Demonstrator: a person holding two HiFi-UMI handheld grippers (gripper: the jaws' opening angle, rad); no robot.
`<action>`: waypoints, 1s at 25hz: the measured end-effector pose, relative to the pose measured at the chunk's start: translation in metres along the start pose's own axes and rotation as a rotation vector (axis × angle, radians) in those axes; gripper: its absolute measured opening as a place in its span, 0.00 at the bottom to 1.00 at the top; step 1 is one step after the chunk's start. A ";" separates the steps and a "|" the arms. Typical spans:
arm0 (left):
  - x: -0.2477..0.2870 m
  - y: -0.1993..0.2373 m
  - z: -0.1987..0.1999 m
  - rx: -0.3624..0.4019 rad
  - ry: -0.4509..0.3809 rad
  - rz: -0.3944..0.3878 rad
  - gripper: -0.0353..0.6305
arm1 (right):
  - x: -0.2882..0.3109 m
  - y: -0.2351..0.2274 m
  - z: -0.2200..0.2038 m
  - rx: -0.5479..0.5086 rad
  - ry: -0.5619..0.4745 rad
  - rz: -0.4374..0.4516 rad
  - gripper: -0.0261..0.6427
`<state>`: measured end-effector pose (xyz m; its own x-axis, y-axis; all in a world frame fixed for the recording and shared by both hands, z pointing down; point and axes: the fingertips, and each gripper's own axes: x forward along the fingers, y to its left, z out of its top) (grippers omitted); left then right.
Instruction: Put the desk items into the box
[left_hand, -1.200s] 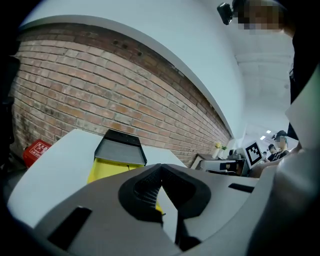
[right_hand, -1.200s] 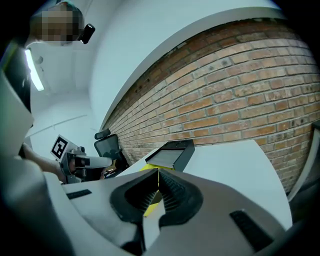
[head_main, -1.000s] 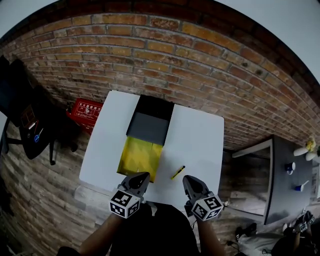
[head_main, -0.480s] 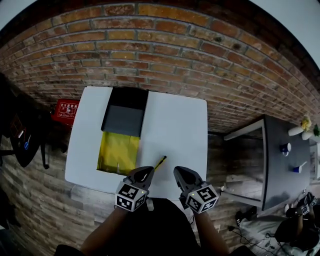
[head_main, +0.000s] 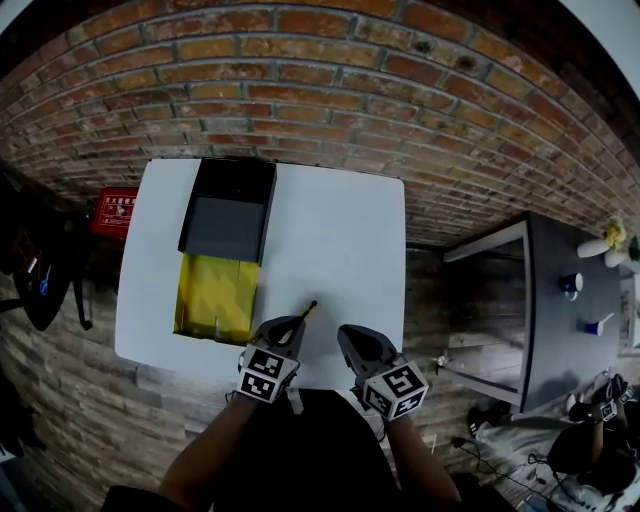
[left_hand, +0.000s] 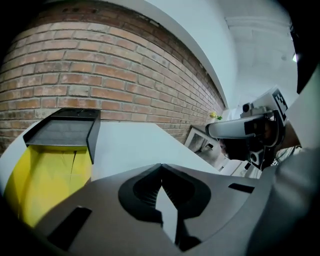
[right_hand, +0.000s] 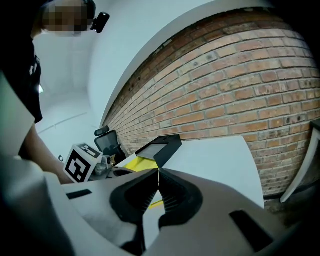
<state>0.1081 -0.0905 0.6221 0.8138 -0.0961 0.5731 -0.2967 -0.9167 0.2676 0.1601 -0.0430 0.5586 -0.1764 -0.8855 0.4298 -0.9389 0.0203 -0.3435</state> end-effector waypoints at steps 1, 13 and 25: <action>0.004 0.001 -0.004 0.010 0.011 0.007 0.06 | 0.002 -0.001 -0.001 -0.007 0.006 0.002 0.07; 0.035 0.004 -0.039 0.067 0.128 0.028 0.18 | -0.002 -0.013 -0.019 0.020 0.041 0.002 0.07; 0.060 0.009 -0.053 0.085 0.199 0.045 0.35 | -0.003 -0.026 -0.026 0.036 0.053 -0.013 0.07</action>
<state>0.1275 -0.0835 0.7002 0.6833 -0.0670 0.7271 -0.2802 -0.9436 0.1764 0.1773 -0.0283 0.5879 -0.1805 -0.8599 0.4775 -0.9303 -0.0084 -0.3668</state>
